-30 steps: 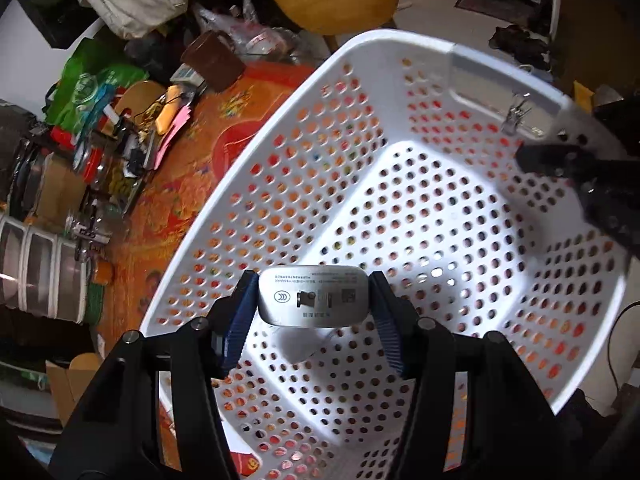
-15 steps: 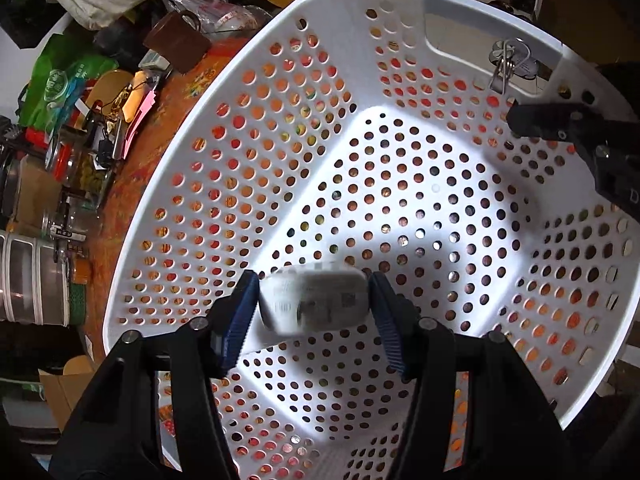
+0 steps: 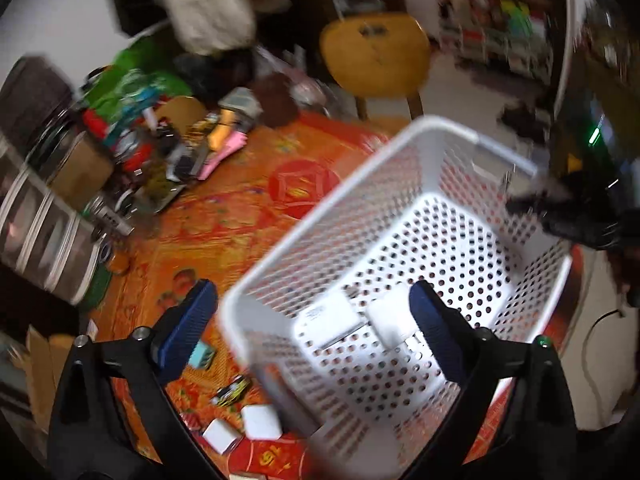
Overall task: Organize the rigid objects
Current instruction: 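Lower the white charger into the basket and open the left tool, then grasp the teal charger on the table with the left tool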
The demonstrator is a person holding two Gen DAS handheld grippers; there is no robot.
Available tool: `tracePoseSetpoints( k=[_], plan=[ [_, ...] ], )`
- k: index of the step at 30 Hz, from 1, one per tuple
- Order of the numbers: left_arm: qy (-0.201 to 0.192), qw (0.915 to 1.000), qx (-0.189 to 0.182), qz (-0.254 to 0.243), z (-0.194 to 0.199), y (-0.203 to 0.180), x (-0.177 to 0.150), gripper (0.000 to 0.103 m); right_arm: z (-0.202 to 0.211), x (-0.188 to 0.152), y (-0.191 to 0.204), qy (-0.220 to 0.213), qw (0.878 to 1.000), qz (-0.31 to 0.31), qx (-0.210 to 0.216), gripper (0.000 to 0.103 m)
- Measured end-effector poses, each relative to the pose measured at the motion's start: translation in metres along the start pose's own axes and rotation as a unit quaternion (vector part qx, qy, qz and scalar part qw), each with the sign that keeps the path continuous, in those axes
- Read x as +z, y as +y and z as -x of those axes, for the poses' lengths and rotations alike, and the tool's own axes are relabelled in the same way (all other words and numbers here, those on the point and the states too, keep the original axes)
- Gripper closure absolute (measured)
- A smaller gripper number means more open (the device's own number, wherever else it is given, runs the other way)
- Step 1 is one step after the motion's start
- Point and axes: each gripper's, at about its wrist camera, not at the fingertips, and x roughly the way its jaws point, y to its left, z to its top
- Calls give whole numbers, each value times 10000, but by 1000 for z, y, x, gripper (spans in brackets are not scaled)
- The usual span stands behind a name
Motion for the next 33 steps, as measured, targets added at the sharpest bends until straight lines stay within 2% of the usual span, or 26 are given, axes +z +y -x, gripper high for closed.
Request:
tracePoseSetpoints(
  k=[2,4,6,8,12,15,20,24,27,30,32,33],
  plan=[
    [-226,9989,156,392,25,36,-13,1,0,0,0,2,10000,2,-4,100],
    [-200,9976,264,600,35,65,-27,0,0,0,0,-2,10000,-6,2,100],
    [-89,9930,704,944,36,100,-46,1,0,-1,1,-5,10000,-3,-6,100],
    [105,9889,755,1276,26,128,-65,1,0,-1,1,-11,10000,-9,6,100],
    [811,9771,861,1767,-30,167,-109,1,0,0,1,-11,10000,-16,7,100],
    [1291,9680,801,1998,-79,178,-132,1,0,-1,1,-14,10000,-18,10,100],
    [1609,9496,492,2646,-138,194,-154,1,0,-2,0,-6,10000,-5,-5,100],
    [1723,9458,310,2735,-172,191,-145,1,0,-3,0,8,10000,13,-17,100],
    [1758,9448,360,2742,-186,190,-134,1,-1,-3,0,19,10000,11,-16,100],
    [1813,9401,422,2856,-192,193,-125,9,-1,-3,0,15,10000,13,-18,100],
    [1907,9346,353,2981,-200,197,-125,24,-1,-3,0,17,10000,19,-14,100],
    [1925,9333,327,3013,-201,198,-126,27,-1,-3,-1,18,10000,23,-14,100]
  ],
)
